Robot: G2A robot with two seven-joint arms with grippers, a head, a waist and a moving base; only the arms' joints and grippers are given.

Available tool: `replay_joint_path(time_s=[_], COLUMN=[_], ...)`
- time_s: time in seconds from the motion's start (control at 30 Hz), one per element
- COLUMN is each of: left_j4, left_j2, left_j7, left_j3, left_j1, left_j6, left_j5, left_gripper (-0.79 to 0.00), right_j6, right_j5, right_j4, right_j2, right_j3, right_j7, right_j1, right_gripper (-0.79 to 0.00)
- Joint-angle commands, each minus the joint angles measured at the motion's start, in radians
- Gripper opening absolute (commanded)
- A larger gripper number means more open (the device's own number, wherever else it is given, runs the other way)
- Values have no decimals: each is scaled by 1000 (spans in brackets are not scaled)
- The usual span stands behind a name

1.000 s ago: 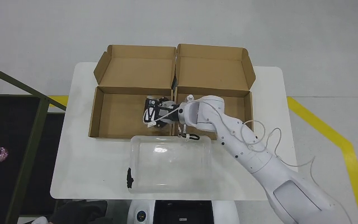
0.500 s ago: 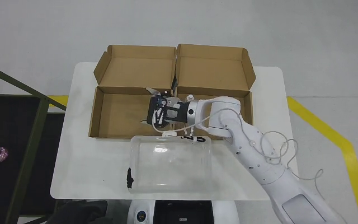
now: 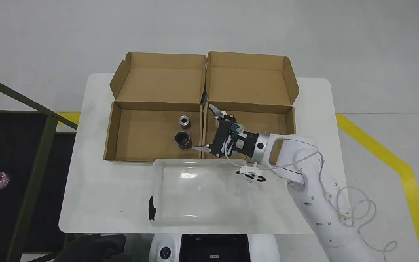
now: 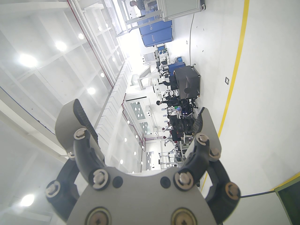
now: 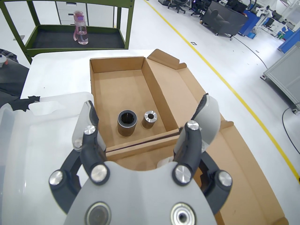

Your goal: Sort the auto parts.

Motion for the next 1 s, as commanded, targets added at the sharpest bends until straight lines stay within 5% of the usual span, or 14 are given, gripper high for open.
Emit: replay_joint_path(time_s=[0.0,0.17,0.97], left_j4=[0,0,0], left_j2=[0,0,0], left_j7=[0,0,0], left_j3=[0,0,0], left_j1=[0,0,0], left_j6=[0,0,0], left_j5=[0,0,0], left_gripper=[0,0,0], right_j6=[3,23,126], right_j5=[-13,-61,-190], right_j4=[-17,-50,-85], right_j2=[8,27,84], right_j3=[34,125,462], right_j7=[-18,-99,-446], right_j1=[-39,-140,-524], right_gripper=[-80,0,0])
